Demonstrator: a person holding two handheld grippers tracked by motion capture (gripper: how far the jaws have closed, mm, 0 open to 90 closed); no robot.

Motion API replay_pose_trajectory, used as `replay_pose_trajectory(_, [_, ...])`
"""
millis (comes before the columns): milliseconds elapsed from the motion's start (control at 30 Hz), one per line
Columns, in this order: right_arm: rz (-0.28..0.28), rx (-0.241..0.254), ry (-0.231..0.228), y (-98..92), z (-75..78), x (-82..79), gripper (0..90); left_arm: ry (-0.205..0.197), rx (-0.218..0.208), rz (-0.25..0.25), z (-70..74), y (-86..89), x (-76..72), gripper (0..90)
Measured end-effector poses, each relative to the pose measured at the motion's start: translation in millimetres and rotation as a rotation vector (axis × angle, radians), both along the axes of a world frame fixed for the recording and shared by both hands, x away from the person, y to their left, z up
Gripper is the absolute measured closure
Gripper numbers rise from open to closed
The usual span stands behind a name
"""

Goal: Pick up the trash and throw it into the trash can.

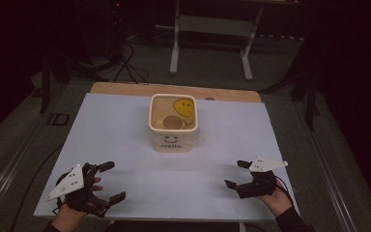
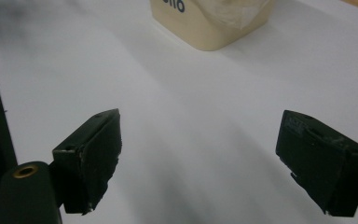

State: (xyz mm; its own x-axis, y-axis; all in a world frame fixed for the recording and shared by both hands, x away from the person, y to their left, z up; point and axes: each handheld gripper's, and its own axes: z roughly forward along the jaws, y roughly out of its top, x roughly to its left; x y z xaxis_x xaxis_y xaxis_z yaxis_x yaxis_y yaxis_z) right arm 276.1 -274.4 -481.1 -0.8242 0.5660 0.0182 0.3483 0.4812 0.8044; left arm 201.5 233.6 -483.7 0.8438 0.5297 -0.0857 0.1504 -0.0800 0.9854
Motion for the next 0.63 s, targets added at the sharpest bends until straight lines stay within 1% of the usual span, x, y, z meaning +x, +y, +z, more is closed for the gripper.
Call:
replay_pose_trajectory(133, [-0.012, 0.008, 0.004, -3.9, -6.4, -0.7, 13.9, 0.0, 0.004, -0.003, -0.1, -0.4, 0.0, 0.8])
replay_pose_trajectory(233, [-0.035, 0.013, 0.004, -6.2, -9.7, 1.0, 13.9, 0.0, 0.007, -0.004, -0.2, -0.5, 0.3, 0.8])
replay_pose_trajectory(333, [-0.051, 0.004, 0.002, -7.5, -13.2, 2.8, 13.9, 0.0, 0.007, -0.007, -0.1, -0.9, 0.2, 0.8])
replay_pose_trajectory(400, [-0.049, 0.011, 0.012, -8.8, -15.0, 4.2, 13.9, -0.001, 0.01, -0.009, 0.0, -1.2, 0.2, 0.8])
replay_pose_trajectory(467, [-0.053, 0.003, 0.011, -9.5, -15.5, 4.7, 13.9, 0.0, 0.012, -0.01, -0.1, -1.7, 0.4, 0.8])
replay_pose_trajectory(633, [-0.058, 0.009, 0.01, -10.5, -16.2, 4.7, 13.9, -0.002, 0.016, -0.012, 0.1, -2.6, 0.7, 0.8])
